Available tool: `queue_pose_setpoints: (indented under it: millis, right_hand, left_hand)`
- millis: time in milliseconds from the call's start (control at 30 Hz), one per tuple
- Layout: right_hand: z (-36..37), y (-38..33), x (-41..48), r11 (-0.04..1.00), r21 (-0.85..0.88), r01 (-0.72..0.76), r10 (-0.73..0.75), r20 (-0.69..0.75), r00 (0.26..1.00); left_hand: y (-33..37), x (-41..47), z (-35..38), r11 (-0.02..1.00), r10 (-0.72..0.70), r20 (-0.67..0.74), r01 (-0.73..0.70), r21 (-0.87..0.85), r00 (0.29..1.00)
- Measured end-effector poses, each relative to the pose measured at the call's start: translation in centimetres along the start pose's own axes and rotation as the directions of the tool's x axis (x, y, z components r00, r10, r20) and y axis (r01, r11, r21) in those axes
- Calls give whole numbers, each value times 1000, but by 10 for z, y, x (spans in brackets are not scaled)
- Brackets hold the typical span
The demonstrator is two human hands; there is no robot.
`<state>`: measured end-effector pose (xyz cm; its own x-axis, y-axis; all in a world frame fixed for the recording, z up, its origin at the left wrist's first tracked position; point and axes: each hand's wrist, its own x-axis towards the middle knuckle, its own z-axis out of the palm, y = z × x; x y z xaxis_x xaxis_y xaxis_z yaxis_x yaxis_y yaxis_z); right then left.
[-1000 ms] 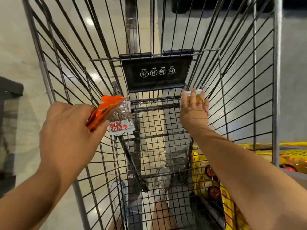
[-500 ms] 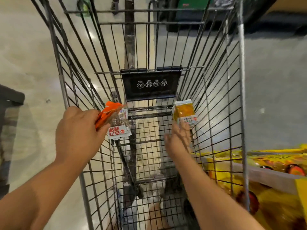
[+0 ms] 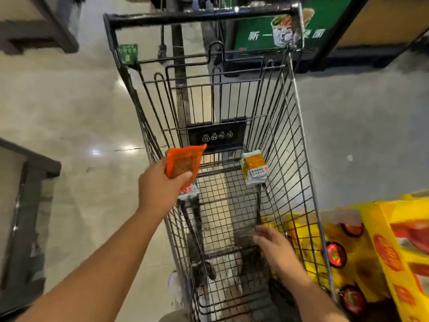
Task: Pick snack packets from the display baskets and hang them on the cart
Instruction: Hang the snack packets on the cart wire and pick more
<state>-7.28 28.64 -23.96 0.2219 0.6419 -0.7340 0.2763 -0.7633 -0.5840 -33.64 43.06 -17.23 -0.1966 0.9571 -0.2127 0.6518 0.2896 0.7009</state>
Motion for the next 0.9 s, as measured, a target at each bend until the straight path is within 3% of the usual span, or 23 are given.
queue_pose_setpoints:
  millis: [100,200,433,567,633,700,767,800,900]
  right_hand:
    - [-9,-36,-9,985,123,119,-127,58,990]
    - [-6,-66,-12,958,201,203,-229,116,966]
    - [19,-38,-5,933,349,86,-198,298,934]
    - [21,-7,0,910,414,-37,-121,350,929]
    - [20,4,7,905,411,-111,-75,410,909]
    - [20,12,17,904,392,-173,-16,436,900]
    - [23,19,31,914,338,-224,72,409,910]
    - [26,23,39,929,286,-236,118,375,919]
    - [44,38,64,975,42,-218,197,289,937]
  left_hand:
    - [14,-37,-4,862,-175,192,245,-445,966]
    - [4,-66,10,703,-250,384,439,-559,889]
    - [-22,-112,61,681,-305,547,580,-446,780]
    - [-22,-110,62,802,-291,679,559,-211,674]
    - [-22,-104,58,881,-290,713,469,-62,638]
    - [-22,-99,54,955,-260,620,291,53,740]
    - [-23,-95,44,989,-149,385,135,62,911]
    - [-24,-95,38,996,-84,254,77,36,964]
    - [-48,-99,29,990,50,-107,-35,136,993]
